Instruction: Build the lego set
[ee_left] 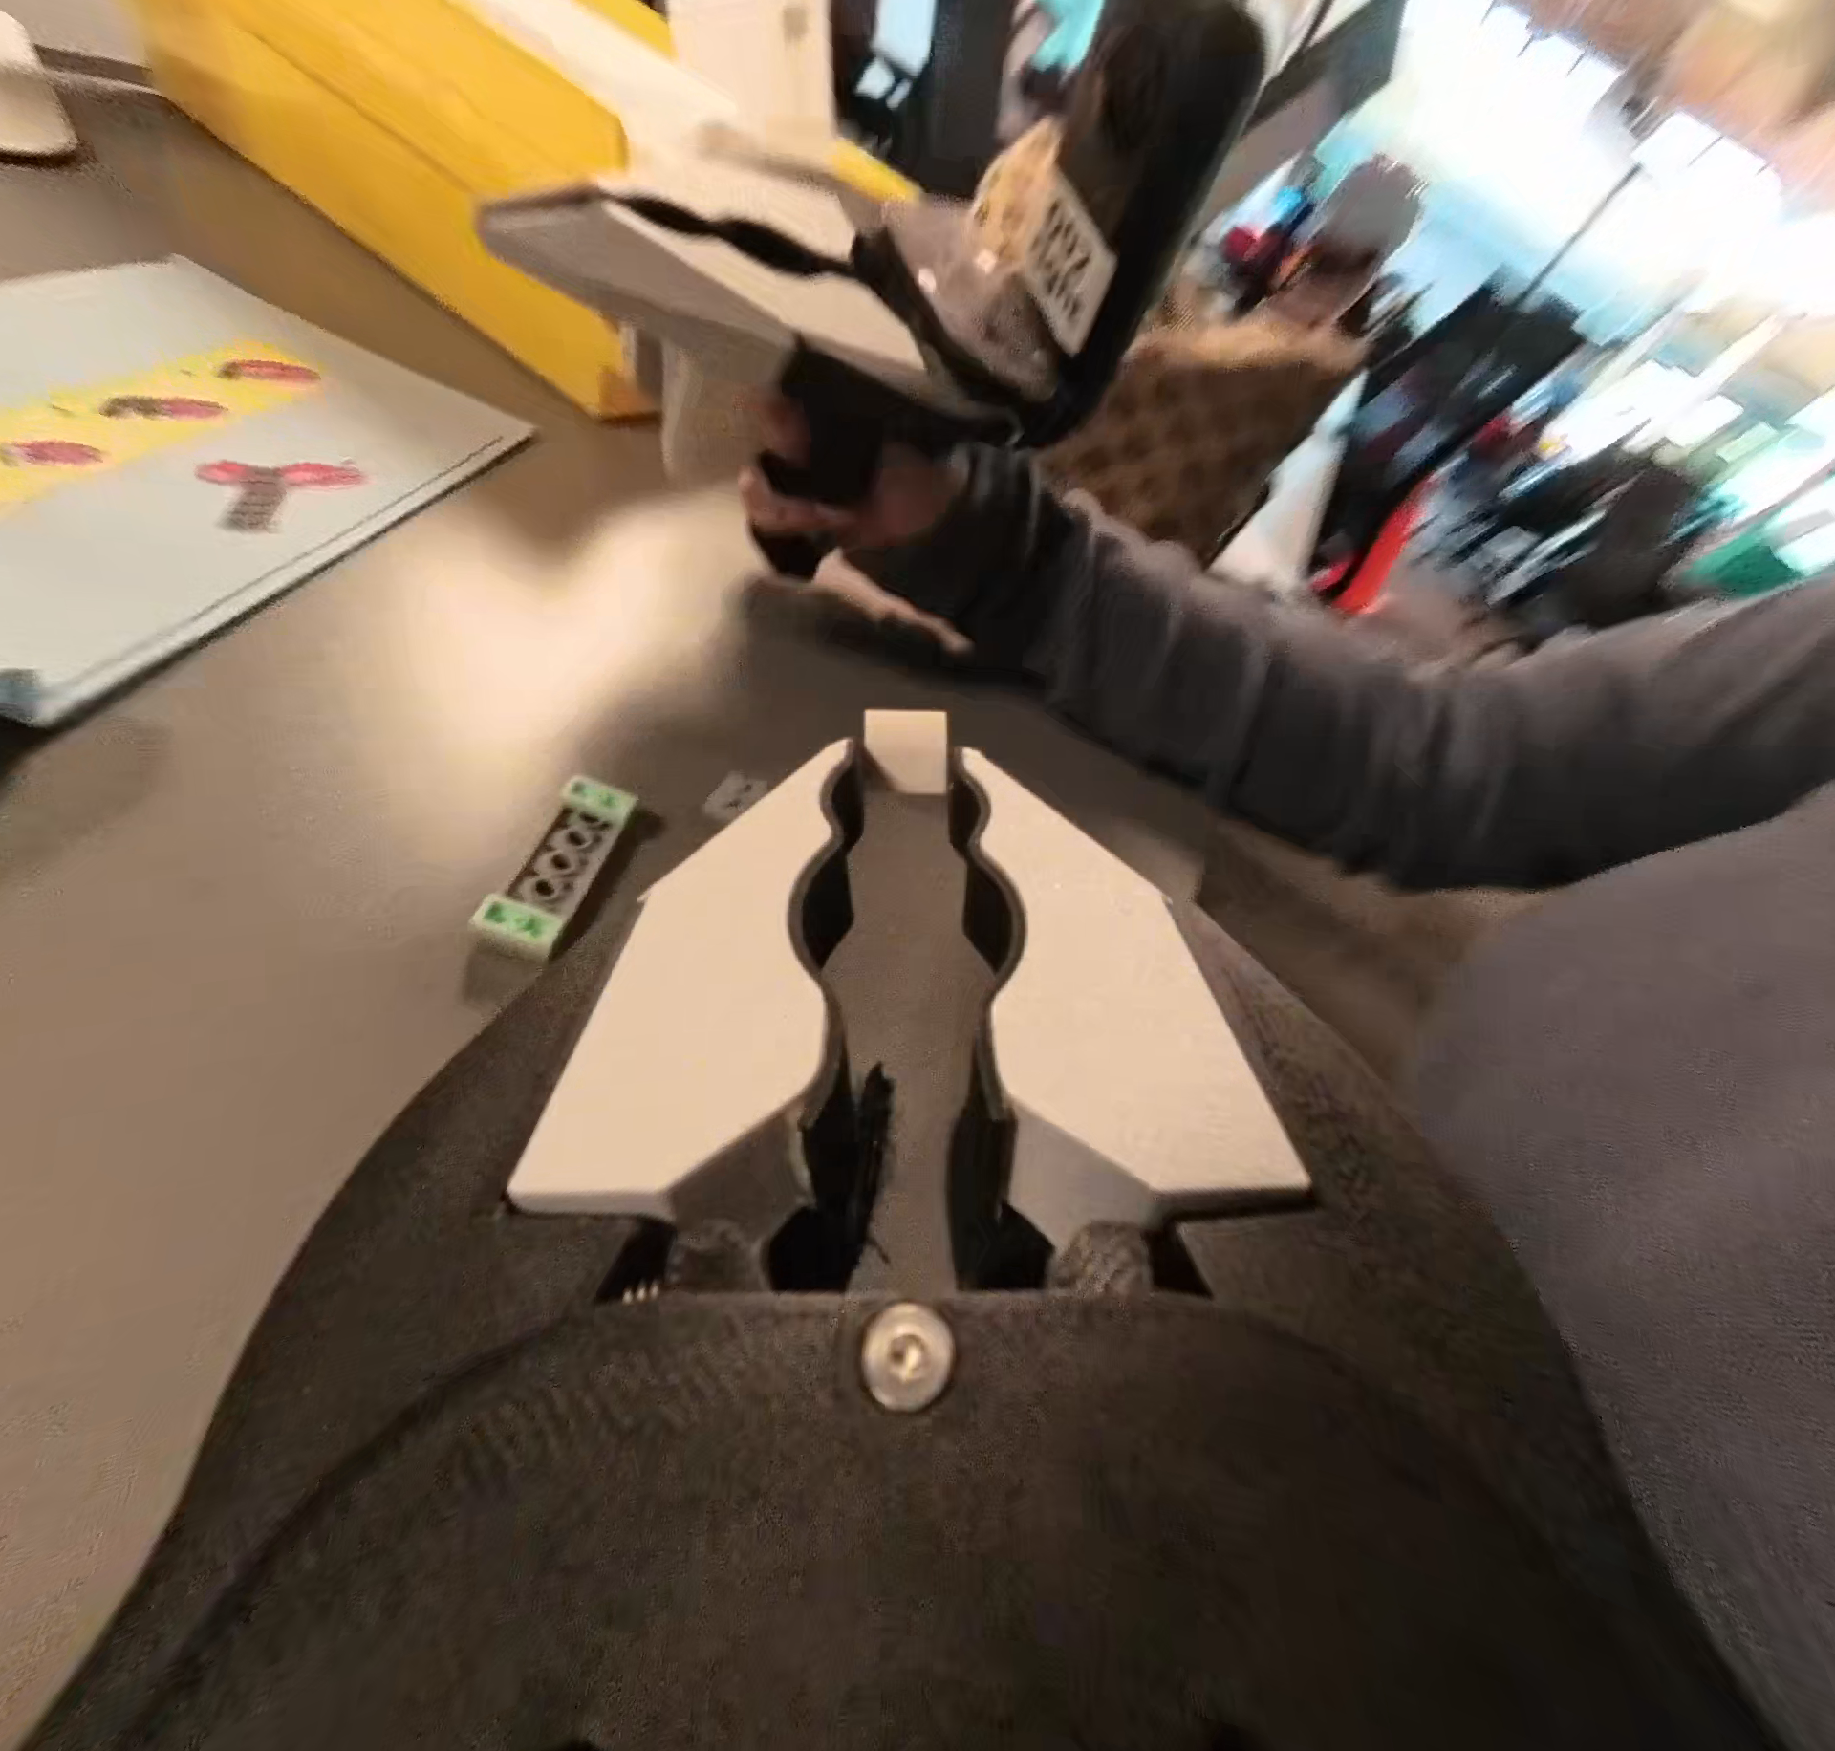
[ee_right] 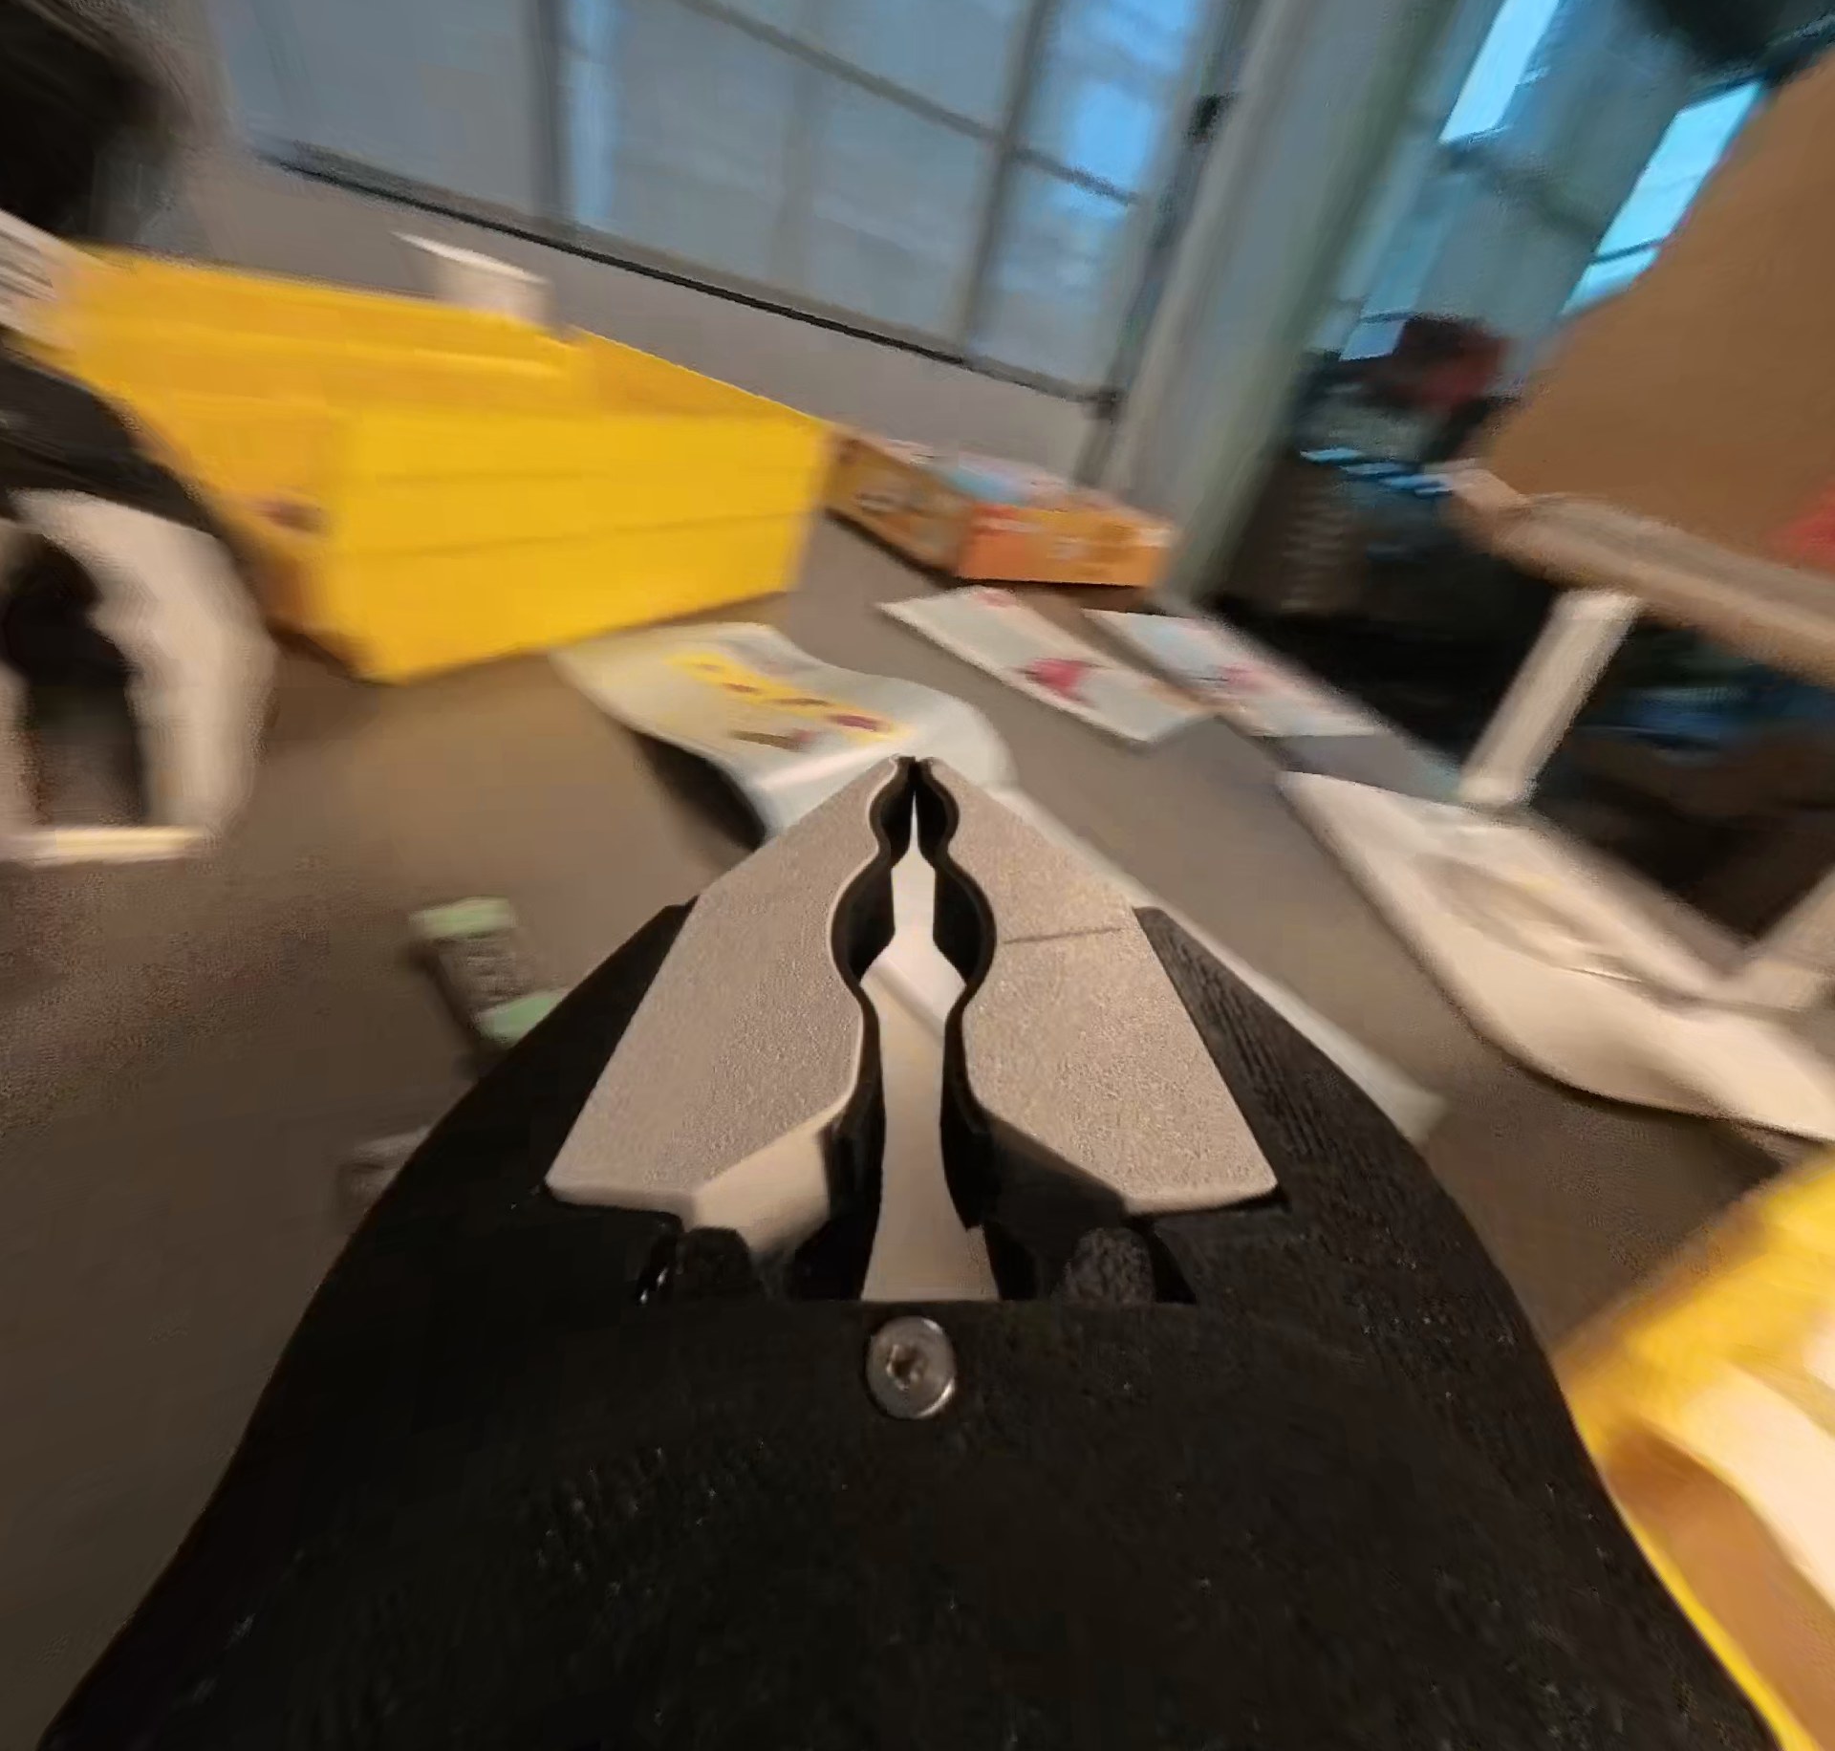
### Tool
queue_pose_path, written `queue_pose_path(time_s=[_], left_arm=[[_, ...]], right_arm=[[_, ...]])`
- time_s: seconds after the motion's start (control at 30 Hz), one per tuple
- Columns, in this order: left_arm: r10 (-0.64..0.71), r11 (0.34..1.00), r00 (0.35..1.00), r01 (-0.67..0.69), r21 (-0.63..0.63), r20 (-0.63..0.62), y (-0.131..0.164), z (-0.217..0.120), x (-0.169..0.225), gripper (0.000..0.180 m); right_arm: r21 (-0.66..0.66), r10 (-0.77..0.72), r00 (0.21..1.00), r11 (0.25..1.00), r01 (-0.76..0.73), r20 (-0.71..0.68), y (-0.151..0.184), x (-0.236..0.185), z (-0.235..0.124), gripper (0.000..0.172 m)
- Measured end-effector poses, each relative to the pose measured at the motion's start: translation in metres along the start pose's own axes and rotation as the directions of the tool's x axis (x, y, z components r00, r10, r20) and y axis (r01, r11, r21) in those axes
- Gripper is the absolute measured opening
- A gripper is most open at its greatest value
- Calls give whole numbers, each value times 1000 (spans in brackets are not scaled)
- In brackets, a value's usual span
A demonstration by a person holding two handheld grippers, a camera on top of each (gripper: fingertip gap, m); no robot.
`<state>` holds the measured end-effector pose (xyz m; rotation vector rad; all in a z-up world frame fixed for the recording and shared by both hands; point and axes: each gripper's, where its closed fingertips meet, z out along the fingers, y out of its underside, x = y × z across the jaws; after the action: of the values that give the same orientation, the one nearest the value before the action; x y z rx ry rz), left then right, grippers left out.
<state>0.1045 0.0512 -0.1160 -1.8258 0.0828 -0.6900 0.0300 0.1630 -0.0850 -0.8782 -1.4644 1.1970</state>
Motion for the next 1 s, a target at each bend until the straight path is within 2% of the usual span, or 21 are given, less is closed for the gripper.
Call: queue_pose_path(time_s=[0.03, 0.1, 0.17, 0.2, 0.47, 0.53, 0.67, 0.73, 0.8, 1.0], left_arm=[[-64, 997, 996, 66, 34, -58, -5, -2, 1, 15], [-147, 985, 982, 155, 70, -116, -10, -3, -3, 14], [-194, 974, 967, 210, 86, -163, -14, -3, -4, 14], [-202, 970, 963, 221, 98, -177, -17, -4, -4, 14], [-227, 967, 944, 248, 58, -239, -15, -2, -1, 14], [-241, 963, 932, 265, 55, -272, -16, -5, 2, 14], [-250, 962, 924, 272, 38, -291, -15, -5, 4, 14], [-249, 963, 922, 268, 22, -298, -13, -4, 6, 14], [-251, 964, 919, 265, 5, -305, -11, -3, 8, 14], [-259, 963, 922, 271, 1, -288, -10, -1, 5, 14]], right_arm=[[3, 96, 984, 995, -97, 149, -5, -19, -2, 0], [-40, 279, 869, 957, -289, 409, -18, -50, -12, 0], [-102, 364, 750, 923, -372, 552, -25, -70, -23, 2], [-125, 373, 724, 919, -373, 580, -25, -75, -26, 2], [-201, 328, 641, 943, -265, 694, -16, -117, -30, 5], [-187, 327, 630, 942, -280, 705, -19, -119, -30, 6], [-145, 297, 611, 947, -287, 734, -26, -123, -34, 21], [-155, 293, 584, 949, -275, 757, -27, -129, -38, 19], [-139, 248, 608, 965, -220, 755, -23, -132, -37, 11], [-110, 192, 642, 980, -166, 742, -20, -131, -37, 9]])
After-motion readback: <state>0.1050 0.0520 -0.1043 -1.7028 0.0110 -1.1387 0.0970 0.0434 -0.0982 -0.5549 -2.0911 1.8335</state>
